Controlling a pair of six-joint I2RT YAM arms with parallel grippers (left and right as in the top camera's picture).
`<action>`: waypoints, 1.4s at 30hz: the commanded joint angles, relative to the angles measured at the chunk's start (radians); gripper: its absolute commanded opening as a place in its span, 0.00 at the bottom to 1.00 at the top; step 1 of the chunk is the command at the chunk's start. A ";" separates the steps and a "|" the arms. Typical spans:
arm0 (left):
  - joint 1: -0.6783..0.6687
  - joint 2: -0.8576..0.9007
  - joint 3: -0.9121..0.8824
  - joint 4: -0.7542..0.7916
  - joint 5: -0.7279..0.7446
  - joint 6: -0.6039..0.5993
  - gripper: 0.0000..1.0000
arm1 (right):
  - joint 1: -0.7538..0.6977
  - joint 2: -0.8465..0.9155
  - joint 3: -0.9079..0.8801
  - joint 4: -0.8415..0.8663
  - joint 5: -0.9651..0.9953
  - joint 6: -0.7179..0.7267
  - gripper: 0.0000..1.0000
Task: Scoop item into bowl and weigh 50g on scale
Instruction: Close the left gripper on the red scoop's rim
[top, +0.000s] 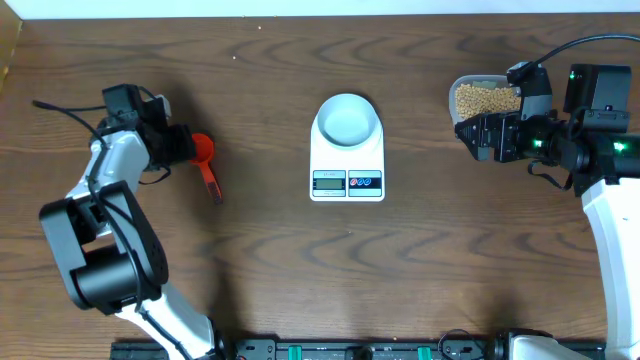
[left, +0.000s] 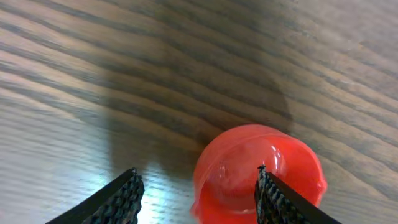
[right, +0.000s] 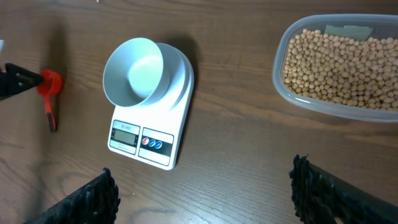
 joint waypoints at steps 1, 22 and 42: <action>-0.009 0.028 0.016 0.008 -0.006 0.006 0.56 | 0.005 0.005 0.019 -0.005 -0.009 0.002 0.87; -0.009 0.056 0.005 0.042 -0.006 0.006 0.38 | 0.005 0.005 0.019 -0.005 -0.009 0.002 0.87; -0.009 -0.001 0.010 0.064 -0.006 -0.113 0.07 | 0.005 0.005 0.019 0.002 -0.010 0.007 0.86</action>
